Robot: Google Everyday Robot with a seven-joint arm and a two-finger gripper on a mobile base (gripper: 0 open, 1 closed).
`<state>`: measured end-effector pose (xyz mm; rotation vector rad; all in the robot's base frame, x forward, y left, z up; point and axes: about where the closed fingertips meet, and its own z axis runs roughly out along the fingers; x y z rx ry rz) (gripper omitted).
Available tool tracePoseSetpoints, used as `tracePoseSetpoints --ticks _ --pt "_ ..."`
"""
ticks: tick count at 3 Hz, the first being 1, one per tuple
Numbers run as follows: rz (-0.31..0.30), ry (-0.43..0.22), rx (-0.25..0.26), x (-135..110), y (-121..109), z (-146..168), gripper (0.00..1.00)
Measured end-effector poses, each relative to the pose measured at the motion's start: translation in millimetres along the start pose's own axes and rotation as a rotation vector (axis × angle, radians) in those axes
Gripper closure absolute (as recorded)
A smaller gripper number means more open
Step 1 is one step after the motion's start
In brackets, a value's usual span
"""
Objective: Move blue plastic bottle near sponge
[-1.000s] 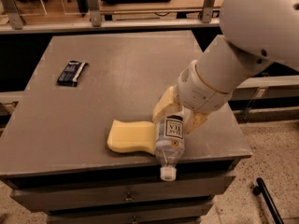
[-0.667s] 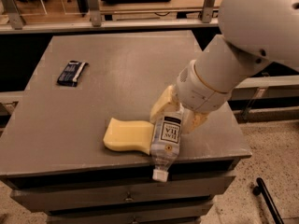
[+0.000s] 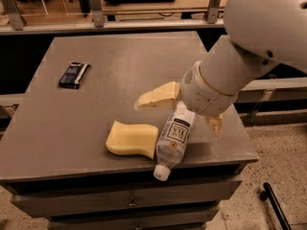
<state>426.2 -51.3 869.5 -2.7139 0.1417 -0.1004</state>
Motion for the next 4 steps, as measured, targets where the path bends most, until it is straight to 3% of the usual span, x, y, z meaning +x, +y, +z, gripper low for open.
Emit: tracePoseSetpoints --ticks 1,2,3,4 --pt "0.053 0.062 0.006 12.5 -3.3 -30.0 0.0" --pt "0.172 0.208 0.037 35.0 -3.8 -89.9 0.0" --pt "0.323 0.385 0.004 70.0 -5.1 -142.7 0.0" --pt "0.363 0.393 0.005 68.3 -2.7 -142.7 0.0"
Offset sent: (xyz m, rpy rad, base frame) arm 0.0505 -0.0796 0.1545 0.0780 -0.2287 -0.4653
